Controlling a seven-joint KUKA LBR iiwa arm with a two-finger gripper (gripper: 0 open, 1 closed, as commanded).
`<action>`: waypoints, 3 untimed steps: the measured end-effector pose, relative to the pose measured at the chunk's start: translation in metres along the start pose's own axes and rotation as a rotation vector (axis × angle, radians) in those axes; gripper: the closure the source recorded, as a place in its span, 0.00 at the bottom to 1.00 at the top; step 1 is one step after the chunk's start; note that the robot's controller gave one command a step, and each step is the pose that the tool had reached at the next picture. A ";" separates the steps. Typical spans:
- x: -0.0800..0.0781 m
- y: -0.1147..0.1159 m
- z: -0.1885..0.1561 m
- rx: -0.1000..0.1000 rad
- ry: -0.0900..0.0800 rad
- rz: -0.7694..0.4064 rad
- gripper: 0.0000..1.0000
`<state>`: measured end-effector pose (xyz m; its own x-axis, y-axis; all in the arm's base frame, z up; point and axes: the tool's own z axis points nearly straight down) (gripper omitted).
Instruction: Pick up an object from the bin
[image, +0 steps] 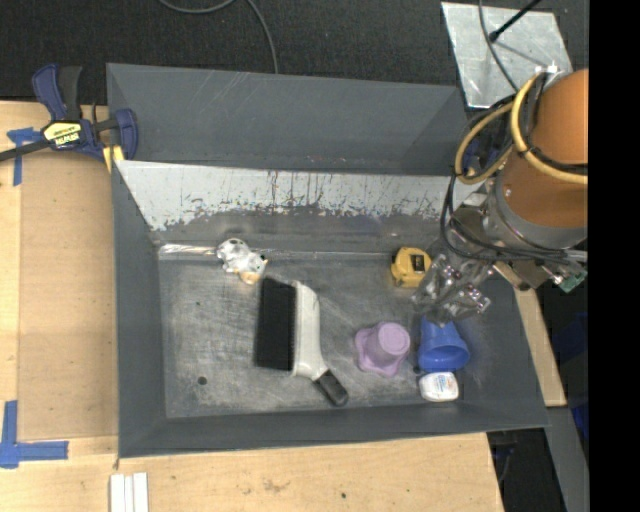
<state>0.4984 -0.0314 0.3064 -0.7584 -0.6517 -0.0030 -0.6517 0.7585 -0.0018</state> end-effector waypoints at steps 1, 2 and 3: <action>-0.032 0.035 0.047 0.003 -0.003 -0.029 1.00; -0.027 0.044 0.096 0.001 -0.002 -0.222 1.00; -0.050 0.045 0.100 -0.007 0.006 -0.378 1.00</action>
Offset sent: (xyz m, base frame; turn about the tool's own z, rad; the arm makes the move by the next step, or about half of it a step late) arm -0.0140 0.0454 -0.1161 -0.2651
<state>0.5073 0.0347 0.2067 -0.4647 -0.8855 0.0020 -0.8855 0.4647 0.0051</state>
